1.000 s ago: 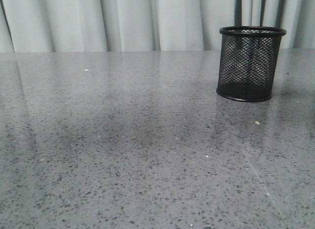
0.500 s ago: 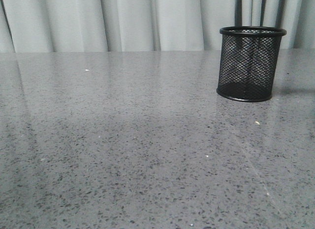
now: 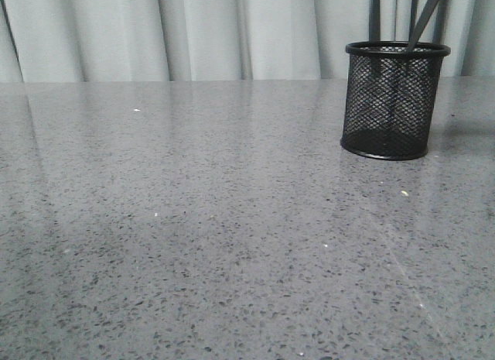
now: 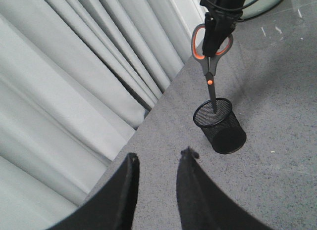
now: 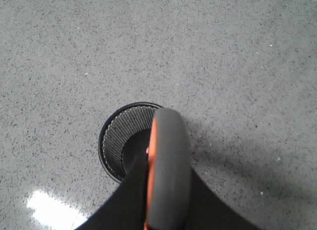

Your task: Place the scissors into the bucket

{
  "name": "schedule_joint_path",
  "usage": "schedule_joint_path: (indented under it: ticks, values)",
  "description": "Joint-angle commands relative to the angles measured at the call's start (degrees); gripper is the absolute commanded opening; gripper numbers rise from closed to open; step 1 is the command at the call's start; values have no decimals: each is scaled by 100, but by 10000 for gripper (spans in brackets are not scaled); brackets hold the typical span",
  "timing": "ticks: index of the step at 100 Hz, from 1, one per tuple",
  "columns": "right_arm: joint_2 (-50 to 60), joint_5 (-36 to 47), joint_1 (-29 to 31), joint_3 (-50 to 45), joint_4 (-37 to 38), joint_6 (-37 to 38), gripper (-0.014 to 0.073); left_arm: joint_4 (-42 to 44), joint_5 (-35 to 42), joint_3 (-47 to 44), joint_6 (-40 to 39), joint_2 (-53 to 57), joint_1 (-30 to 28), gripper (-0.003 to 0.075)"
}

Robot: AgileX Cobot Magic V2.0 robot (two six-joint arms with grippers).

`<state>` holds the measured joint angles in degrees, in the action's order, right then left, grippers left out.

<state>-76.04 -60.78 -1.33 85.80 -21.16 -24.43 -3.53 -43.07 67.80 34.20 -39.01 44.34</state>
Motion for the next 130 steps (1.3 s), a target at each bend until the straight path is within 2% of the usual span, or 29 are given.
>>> schedule_joint_path:
  ticks: [1,13,31,68,75,82,92,99,104,130]
  values:
    - [34,571,-145,209,-107,-44,-64,-29,532,87,-91,-4,29,168]
    - [-163,775,-379,209,-22,-59,-64,-29,555,87,-90,-4,29,168]
    - [-507,855,-630,209,578,-59,-64,-29,555,87,-90,-4,29,168]
    - [-917,1009,-639,209,636,-59,-54,-29,496,87,-90,-4,29,168]
    - [-917,1008,-639,209,636,-59,16,-20,496,87,-90,-4,29,168]
    - [-917,1008,-639,209,636,-59,155,-7,496,87,-90,-4,29,168]
    - [-917,1038,-639,239,636,-59,395,-7,496,87,-90,-4,29,168]
    - [-917,996,-639,311,636,-59,496,-7,496,87,-90,-4,29,168]
    - [-917,966,-639,390,636,-59,519,-7,496,87,-90,-4,29,168]
    - [-917,655,-639,1074,556,-59,519,-7,496,87,-90,-4,29,168]
